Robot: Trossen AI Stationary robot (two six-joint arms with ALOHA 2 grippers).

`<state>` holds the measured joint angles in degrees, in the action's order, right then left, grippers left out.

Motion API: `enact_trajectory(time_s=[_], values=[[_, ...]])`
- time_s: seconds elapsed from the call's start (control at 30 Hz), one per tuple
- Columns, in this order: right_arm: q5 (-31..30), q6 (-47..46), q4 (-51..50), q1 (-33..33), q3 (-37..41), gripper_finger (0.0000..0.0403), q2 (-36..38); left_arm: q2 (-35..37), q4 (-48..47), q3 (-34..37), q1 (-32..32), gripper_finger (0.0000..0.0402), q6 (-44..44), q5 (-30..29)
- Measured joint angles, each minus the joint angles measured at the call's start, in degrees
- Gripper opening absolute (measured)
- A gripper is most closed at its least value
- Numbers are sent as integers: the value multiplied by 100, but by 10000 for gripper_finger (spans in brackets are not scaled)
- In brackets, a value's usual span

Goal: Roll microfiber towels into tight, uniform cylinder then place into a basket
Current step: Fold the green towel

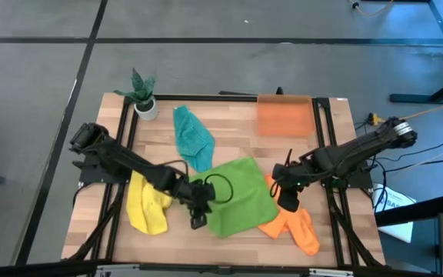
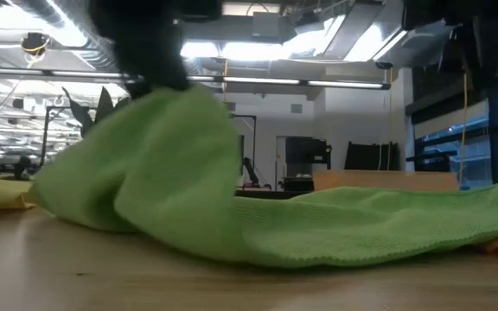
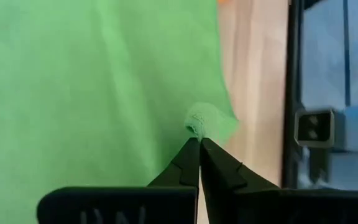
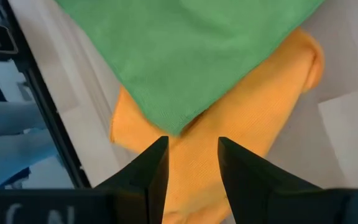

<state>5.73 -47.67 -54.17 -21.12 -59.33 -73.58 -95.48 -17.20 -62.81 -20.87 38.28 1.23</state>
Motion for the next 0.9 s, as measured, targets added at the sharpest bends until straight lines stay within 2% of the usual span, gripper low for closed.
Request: enact_trajectory(time_s=[0.4,0.9], values=[[-481,-29,-22,0,-4,140,472,0,1030,0,938,0,-1097,78],[-616,-155,-144,0,-4,140,934,-544,2590,2,1367,0,-1788,10]])
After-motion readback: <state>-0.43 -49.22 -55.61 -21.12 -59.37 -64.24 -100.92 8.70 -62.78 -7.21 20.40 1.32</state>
